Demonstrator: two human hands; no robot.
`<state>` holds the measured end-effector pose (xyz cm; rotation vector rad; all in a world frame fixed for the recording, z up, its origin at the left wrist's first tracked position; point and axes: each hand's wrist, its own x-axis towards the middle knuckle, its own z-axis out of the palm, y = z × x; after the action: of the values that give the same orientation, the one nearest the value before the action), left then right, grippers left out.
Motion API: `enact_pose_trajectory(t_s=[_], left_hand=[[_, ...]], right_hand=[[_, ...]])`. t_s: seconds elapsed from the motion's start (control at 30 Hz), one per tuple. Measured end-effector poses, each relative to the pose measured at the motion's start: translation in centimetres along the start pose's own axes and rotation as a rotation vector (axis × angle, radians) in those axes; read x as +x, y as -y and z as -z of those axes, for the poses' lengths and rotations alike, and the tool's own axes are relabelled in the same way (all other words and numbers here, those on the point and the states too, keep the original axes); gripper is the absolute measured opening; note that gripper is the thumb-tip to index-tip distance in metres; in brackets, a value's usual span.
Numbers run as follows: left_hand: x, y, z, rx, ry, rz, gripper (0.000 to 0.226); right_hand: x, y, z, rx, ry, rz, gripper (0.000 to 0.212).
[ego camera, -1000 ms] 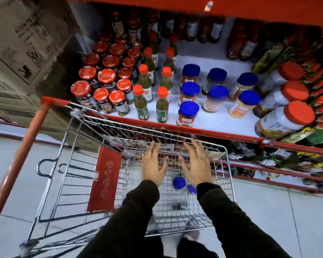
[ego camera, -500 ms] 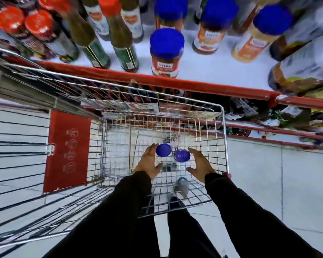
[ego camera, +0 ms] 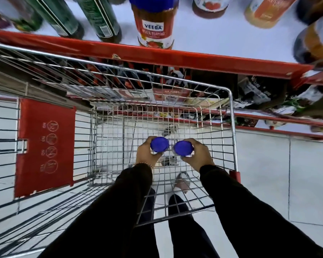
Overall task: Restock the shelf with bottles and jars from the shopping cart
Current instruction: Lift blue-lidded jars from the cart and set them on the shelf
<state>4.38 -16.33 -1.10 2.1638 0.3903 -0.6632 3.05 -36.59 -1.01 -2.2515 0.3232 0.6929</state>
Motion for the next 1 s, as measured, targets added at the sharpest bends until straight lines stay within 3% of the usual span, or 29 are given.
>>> enact_pose_trajectory(t_s=[0.33, 0.5, 0.7, 1.0], left_hand=[[-6.5, -4.6, 4.5, -0.232, -0.084, 0.043, 0.066], [-10.1, -8.8, 7.2, -0.285, -0.122, -0.077, 0.069], [-13.2, -14.0, 9.7, -0.354, -0.207, -0.197, 0.055], [-14.4, -23.4, 12.2, -0.351, -0.313, -0.371, 0.06]], right_hand=[[-6.2, 4.5, 4.6, 0.143, -0.132, 0.027, 0.065], [-9.5, 6.9, 8.8, 0.187, -0.197, 0.103, 0.075], [-12.3, 9.8, 15.1, 0.256, -0.282, 0.222, 0.07], [-12.7, 13.2, 24.2, 0.352, -0.544, 0.331, 0.066]])
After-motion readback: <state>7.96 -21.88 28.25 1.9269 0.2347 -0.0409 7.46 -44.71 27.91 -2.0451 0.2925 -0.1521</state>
